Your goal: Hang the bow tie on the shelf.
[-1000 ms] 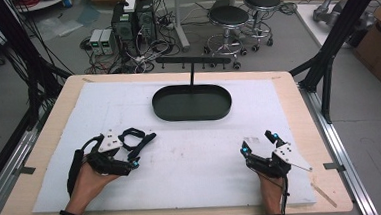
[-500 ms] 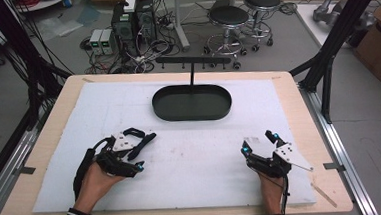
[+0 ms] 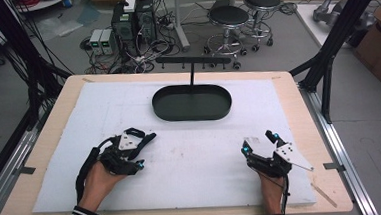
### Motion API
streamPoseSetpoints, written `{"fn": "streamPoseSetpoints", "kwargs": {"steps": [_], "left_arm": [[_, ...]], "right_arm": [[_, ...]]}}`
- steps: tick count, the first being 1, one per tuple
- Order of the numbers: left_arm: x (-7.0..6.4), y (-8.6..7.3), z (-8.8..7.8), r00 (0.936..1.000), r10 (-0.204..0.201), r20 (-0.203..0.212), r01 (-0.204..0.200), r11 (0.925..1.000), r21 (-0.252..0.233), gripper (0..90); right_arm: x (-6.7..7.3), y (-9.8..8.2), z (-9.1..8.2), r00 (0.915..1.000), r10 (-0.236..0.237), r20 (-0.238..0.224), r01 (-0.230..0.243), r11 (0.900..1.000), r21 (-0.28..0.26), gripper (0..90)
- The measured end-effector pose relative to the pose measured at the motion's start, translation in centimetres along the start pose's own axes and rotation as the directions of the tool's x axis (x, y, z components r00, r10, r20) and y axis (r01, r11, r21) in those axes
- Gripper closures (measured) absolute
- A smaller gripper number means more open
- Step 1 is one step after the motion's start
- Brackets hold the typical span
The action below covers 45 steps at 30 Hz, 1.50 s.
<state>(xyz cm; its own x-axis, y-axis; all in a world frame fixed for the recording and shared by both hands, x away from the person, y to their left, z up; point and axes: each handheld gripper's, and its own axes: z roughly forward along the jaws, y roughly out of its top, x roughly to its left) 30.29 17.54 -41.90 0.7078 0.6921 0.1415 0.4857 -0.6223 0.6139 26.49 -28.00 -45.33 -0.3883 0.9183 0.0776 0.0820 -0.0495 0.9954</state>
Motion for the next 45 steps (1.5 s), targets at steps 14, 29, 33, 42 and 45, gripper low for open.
{"fn": "streamPoseSetpoints", "kwargs": {"steps": [14,29,33,42,45], "left_arm": [[0.2,0.0,0.2,0.9987,-0.010,-0.049,0.011,0.9999,0.007,56.3],[0.2,-0.1,0.1,0.9965,-0.019,-0.082,0.019,0.9998,-0.002,80.9],[0.2,-0.1,0.0,0.9957,-0.013,-0.091,0.013,0.9999,-0.007,82.4],[0.3,-0.2,-0.3,0.9959,-0.018,-0.089,0.014,0.9989,-0.045,83.2],[0.4,-0.3,-0.6,0.9955,-0.022,-0.092,0.014,0.9964,-0.084,83.3]], "right_arm": [[0.0,0.0,0.0,1.0000,0.002,-0.001,-0.002,1.000,-0.003,8.4],[0.0,0.0,0.0,0.9999,0.012,-0.001,-0.012,1.000,-0.002,8.4],[0.0,0.0,0.0,0.9999,0.011,-0.001,-0.011,1.000,-0.003,8.4],[0.0,0.0,-0.1,0.9999,0.010,0.000,-0.010,1.000,-0.002,8.4],[0.0,0.0,-0.1,1.0000,0.009,0.000,-0.009,1.000,-0.003,8.4]]}}
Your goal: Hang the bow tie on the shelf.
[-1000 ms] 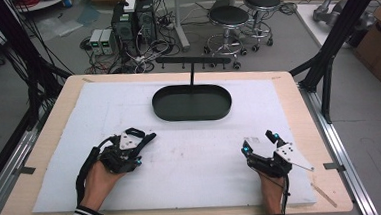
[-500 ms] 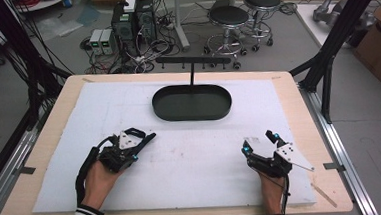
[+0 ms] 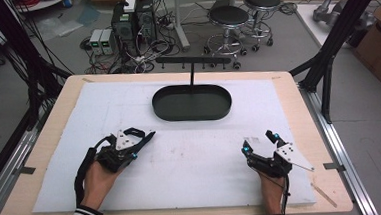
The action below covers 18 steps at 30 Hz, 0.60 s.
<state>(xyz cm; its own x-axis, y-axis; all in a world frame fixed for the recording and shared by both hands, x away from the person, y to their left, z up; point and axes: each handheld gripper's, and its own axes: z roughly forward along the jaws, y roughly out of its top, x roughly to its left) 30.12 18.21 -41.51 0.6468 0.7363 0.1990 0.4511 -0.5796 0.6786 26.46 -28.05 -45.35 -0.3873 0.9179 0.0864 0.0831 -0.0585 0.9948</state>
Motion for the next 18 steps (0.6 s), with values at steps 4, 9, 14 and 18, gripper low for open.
{"fn": "streamPoseSetpoints", "kwargs": {"steps": [4,9,14,18], "left_arm": [[0.2,-0.1,-0.8,0.9993,-0.015,-0.036,0.011,0.9939,-0.110,83.5],[1.0,0.0,-1.9,0.9958,-0.084,-0.036,0.074,0.9716,-0.225,83.6],[1.4,0.1,-2.3,0.9944,-0.105,-0.018,0.097,0.9612,-0.259,83.6],[1.8,0.1,-2.5,0.9895,-0.138,0.045,0.145,0.9353,-0.323,83.6]], "right_arm": [[0.0,0.0,0.0,1.0000,-0.001,0.001,0.001,1.000,-0.001,8.4],[0.0,0.0,0.0,1.0000,-0.001,0.003,0.001,1.000,-0.002,8.4],[0.0,0.0,0.0,1.0000,-0.002,0.003,0.002,1.000,-0.002,8.4],[0.0,0.0,0.0,1.0000,-0.003,0.003,0.003,1.000,-0.001,8.4]]}}
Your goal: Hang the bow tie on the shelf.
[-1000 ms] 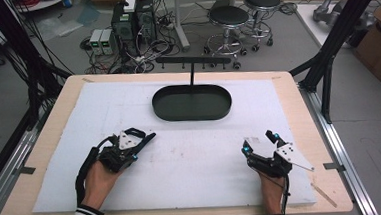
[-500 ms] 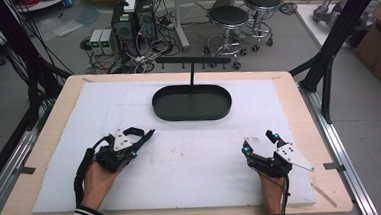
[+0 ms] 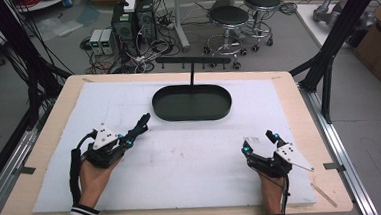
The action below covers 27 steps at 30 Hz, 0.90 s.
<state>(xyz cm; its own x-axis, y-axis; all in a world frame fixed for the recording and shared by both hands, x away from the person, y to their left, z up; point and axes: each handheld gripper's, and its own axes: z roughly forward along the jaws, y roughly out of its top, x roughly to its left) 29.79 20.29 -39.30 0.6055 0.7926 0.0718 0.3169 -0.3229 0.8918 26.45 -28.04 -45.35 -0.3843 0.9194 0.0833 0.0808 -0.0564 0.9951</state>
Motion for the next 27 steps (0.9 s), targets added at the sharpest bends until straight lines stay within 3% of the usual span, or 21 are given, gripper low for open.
{"fn": "streamPoseSetpoints", "kwargs": {"steps": [1,11,19,21,27], "left_arm": [[0.1,0.0,0.0,0.9997,-0.013,0.020,0.014,0.9997,-0.018,83.6],[0.6,1.0,0.0,0.9981,-0.031,0.054,0.034,0.9986,-0.041,83.6],[0.9,3.1,0.6,0.9968,-0.011,0.079,0.015,0.9986,-0.051,83.6],[1.4,3.9,1.0,0.9925,-0.014,0.121,0.018,0.9991,-0.037,83.6],[2.3,5.7,1.3,0.9924,0.021,0.121,-0.018,0.9996,-0.022,83.6]], "right_arm": [[0.0,0.0,0.0,1.0000,0.002,0.000,-0.002,1.000,-0.002,8.4],[0.0,0.0,0.0,1.0000,0.003,0.002,-0.003,1.000,0.000,8.4],[0.0,0.0,0.0,1.0000,0.003,0.002,-0.003,1.000,0.001,8.4],[0.0,0.0,0.0,1.0000,0.004,0.002,-0.004,1.000,0.000,8.4],[0.0,0.0,0.0,1.0000,-0.001,0.002,0.001,1.000,-0.001,8.4]]}}
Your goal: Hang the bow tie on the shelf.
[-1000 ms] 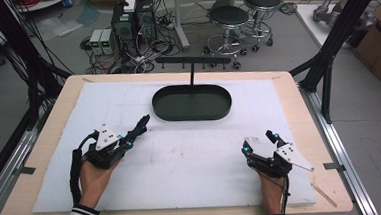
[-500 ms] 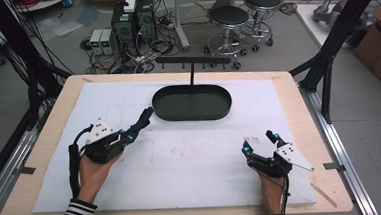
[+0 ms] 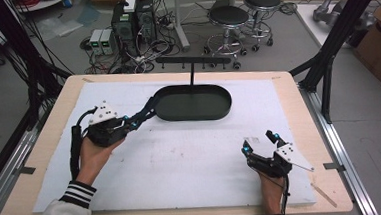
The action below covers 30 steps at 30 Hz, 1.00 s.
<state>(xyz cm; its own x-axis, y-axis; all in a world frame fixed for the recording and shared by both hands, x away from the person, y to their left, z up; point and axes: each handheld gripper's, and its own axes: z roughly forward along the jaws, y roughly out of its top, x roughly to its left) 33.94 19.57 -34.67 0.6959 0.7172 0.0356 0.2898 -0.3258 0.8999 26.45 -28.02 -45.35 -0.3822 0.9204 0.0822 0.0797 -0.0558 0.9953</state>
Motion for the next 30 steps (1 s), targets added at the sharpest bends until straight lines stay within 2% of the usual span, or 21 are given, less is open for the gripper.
{"fn": "streamPoseSetpoints", "kwargs": {"steps": [7,14,22,30], "left_arm": [[0.4,1.6,0.2,0.9992,0.040,0.010,-0.040,0.9992,0.002,83.6],[0.4,3.3,1.0,0.9979,0.056,0.031,-0.056,0.9984,-0.012,83.6],[0.6,4.9,2.6,0.9965,0.050,0.068,-0.048,0.9984,-0.032,83.6],[0.9,5.8,3.4,0.9963,0.035,0.078,-0.032,0.9985,-0.045,83.6]], "right_arm": [[0.0,0.0,0.0,1.0000,-0.006,-0.001,0.006,1.000,-0.002,8.4],[0.0,0.0,0.0,1.0000,-0.008,0.000,0.008,1.000,-0.001,8.4],[0.0,0.0,0.0,1.0000,0.002,0.000,-0.002,1.000,0.002,8.4],[0.0,0.0,0.0,1.0000,0.006,0.000,-0.006,1.000,0.002,8.4]]}}
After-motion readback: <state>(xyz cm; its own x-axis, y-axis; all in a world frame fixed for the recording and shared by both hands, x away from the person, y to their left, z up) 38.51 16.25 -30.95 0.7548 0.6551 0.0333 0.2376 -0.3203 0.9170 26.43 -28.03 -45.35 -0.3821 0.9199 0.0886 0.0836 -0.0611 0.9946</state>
